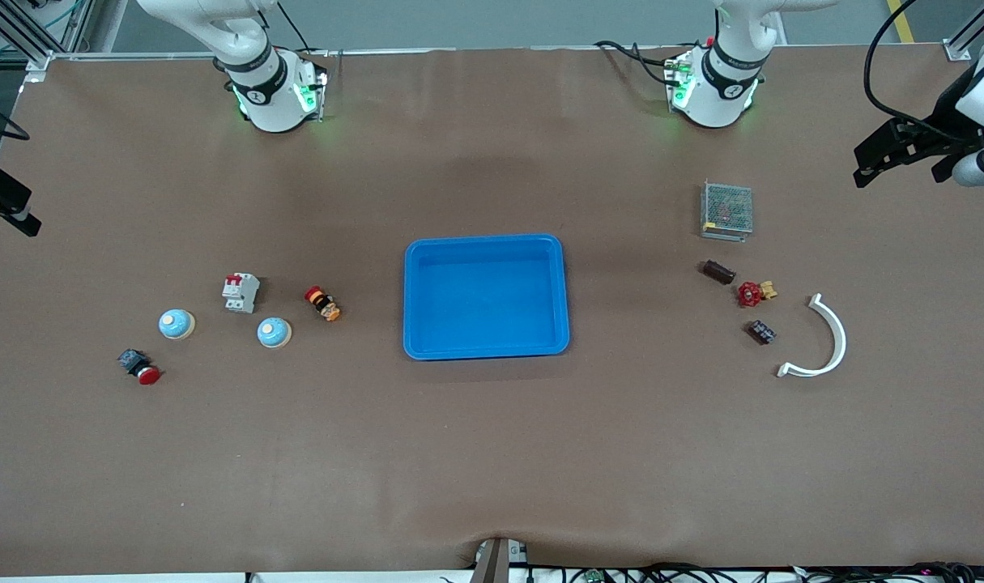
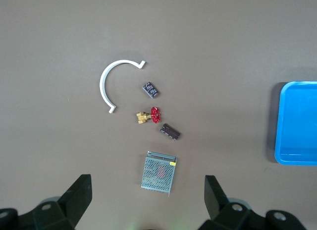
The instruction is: Place electrolytic capacitor and blue bell in tray
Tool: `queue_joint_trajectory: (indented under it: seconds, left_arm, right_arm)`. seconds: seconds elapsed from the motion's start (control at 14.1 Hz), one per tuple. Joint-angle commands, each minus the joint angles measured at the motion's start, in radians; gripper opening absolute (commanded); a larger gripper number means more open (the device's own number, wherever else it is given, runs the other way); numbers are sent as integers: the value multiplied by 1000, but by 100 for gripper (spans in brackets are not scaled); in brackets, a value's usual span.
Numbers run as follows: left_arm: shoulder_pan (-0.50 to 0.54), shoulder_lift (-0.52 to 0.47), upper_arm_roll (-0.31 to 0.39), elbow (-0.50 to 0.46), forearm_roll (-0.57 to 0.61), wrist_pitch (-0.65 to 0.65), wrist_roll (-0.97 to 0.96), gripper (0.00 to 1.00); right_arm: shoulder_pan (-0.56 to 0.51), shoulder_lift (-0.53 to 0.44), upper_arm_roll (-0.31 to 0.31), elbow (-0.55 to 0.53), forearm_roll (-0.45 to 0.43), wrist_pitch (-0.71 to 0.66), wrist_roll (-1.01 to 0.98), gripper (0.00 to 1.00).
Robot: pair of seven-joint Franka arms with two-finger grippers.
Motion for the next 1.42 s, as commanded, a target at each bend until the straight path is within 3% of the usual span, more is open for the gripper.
queue_joint_trajectory:
  seconds: [0.0,0.5,1.35]
  left_arm:
    - [3,9,-2,23,-4,-21,-7,100]
    - [3,18,-4,19,2,-21,-12,100]
    - [0,3,-7,-121,-15,-7,-113,100]
  right_arm:
    - [8,2,-4,17,-3,-14,4,100]
    - [8,2,-4,17,-3,-14,4,100]
    - [54,63,-1,-9,14,-40,-5,100]
